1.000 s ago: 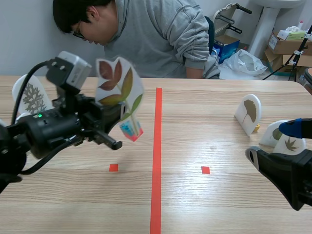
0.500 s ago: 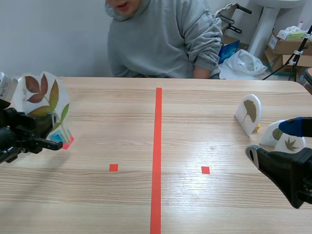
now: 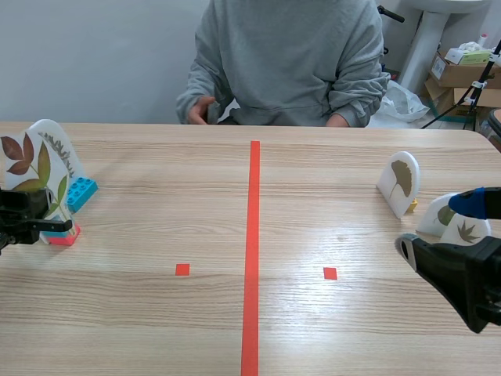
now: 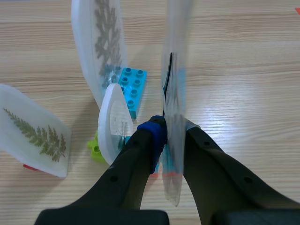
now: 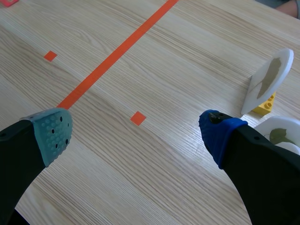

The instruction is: Do the leaf sorting experiment

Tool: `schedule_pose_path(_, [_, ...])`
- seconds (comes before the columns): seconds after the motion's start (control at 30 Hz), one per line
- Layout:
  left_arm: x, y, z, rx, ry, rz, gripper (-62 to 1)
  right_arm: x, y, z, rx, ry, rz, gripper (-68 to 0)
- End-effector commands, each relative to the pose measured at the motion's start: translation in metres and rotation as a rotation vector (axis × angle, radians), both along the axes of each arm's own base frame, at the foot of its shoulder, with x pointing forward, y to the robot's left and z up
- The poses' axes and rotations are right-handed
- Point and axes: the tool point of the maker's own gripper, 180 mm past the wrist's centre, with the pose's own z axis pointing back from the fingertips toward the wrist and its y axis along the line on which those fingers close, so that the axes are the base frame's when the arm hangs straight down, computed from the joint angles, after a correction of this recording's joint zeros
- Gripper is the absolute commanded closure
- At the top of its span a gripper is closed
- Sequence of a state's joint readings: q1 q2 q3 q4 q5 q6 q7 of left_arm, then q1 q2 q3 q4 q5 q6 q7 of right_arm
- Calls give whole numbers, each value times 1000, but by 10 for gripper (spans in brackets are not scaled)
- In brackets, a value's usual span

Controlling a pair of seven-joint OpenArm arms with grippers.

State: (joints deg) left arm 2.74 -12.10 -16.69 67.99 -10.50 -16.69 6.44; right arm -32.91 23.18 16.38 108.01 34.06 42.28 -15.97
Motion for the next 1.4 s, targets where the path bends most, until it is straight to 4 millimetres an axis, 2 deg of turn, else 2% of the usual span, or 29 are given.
schedule_pose_path(0.0, [8,10,14,15,-44,14,-40,2,2,5,12,-15,7,-551])
schedule_pose_path(0.17, [14,23,8,35,-36,47,-40,2,2,4,10,-12,7,-551])
schedule_pose_path(0.5, [15,25,5,31,-29,51,-48,2,2,4,10,-12,7,-551])
schedule_pose_path(0.57, [15,25,5,30,-29,51,-103,2,2,4,10,-12,7,-551])
schedule_pose_path(0.77, [14,25,4,29,-28,51,-356,2,2,4,10,-12,7,-551])
schedule_pose_path(0.87, [10,23,1,21,-19,40,-439,2,2,4,10,-12,7,-551])
schedule_pose_path(1.13, [-17,23,-9,32,-4,14,-455,2,2,4,10,-12,7,-551])
schedule_pose_path(1.37, [-58,13,6,39,-15,-51,-454,2,2,4,10,-12,7,-551])
